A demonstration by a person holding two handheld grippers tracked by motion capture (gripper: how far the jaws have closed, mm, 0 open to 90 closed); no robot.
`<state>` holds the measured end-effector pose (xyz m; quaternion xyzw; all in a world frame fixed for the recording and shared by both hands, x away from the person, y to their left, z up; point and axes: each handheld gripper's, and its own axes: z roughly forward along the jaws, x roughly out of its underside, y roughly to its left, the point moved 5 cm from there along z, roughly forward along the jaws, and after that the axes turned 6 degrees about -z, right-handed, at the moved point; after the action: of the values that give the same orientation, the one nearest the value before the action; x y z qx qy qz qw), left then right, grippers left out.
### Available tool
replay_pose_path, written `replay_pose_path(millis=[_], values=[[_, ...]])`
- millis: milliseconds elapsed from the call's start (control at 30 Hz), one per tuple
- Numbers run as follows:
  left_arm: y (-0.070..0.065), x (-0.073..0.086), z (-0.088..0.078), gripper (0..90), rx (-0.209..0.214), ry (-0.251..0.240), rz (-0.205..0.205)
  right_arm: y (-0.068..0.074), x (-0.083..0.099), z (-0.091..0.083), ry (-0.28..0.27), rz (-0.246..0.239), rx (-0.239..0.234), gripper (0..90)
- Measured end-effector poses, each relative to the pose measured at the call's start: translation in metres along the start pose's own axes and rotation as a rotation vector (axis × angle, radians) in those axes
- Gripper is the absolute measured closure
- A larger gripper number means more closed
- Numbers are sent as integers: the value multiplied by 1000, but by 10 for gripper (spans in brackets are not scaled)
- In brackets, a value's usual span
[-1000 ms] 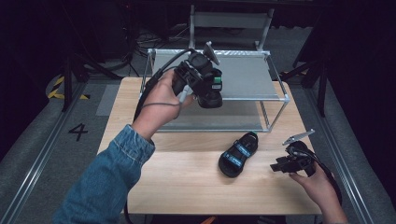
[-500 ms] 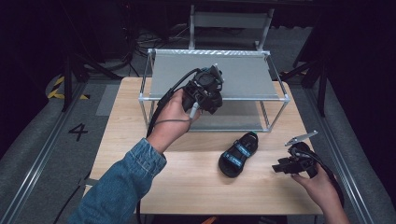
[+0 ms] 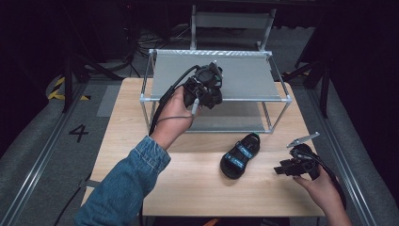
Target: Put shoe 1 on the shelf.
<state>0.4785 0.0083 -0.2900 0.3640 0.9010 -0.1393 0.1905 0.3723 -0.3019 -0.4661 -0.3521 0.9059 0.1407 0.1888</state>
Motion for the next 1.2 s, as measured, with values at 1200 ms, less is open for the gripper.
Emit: replay_pose_path(millis=[1200], values=[[11, 6, -16, 587, 0, -55, -46, 3, -5, 1, 0, -16, 3, 549]])
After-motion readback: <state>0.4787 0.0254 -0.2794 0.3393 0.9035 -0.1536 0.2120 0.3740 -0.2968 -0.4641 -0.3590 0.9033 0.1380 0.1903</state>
